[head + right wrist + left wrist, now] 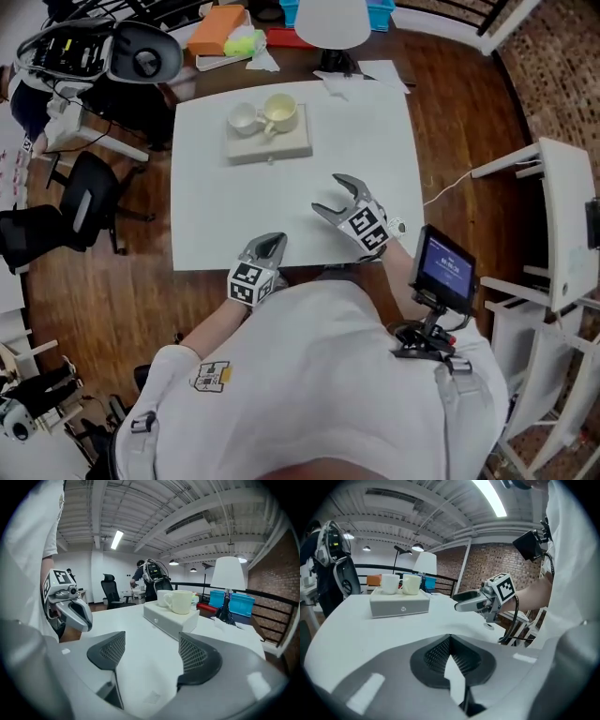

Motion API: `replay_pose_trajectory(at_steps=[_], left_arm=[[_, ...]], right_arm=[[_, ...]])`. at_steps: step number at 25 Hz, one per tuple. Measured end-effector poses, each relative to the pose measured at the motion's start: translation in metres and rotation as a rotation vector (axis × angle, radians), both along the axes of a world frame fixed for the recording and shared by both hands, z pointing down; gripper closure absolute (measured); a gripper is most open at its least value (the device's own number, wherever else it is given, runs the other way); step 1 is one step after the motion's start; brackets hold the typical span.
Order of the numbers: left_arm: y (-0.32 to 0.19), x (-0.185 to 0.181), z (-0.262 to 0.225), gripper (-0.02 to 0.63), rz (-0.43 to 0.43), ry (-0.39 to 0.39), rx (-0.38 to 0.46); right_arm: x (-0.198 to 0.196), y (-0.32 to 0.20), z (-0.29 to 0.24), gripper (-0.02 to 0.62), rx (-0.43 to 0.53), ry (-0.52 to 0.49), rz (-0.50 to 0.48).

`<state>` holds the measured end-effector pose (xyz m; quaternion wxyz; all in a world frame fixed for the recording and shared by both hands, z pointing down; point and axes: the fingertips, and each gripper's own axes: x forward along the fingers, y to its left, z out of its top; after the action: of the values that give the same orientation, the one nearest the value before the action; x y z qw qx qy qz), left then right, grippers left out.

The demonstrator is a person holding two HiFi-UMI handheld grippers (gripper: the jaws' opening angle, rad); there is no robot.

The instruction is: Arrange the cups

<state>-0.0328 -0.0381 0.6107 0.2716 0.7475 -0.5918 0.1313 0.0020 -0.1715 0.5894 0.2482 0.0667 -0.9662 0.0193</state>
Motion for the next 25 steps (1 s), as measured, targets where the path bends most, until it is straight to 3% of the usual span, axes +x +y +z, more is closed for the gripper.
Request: replay_pose_trajectory(at_steps=[9, 16, 22, 25], left_arm=[[0.066, -0.028, 0.012, 0.600, 0.091, 0.015, -0.003], [0.115, -0.054, 0.034, 0.600, 0.122, 0.033, -0.049], [0.133, -0.048, 0.044, 0.600, 0.117, 0.043, -0.070], [0.133, -0.055, 0.037, 0.600, 0.079, 0.039, -0.063]], right_arm=[[-0.004, 0.112, 0.021, 0.278, -0.068, 0.033, 0.084], [0.003, 0.180, 0.046, 0.326, -0.134, 0.119, 0.165], [0.041, 0.180, 0.049, 0.580, -0.143, 0.159, 0.356], [0.043, 0.179, 0.050, 0.595, -0.139, 0.184, 0.374]])
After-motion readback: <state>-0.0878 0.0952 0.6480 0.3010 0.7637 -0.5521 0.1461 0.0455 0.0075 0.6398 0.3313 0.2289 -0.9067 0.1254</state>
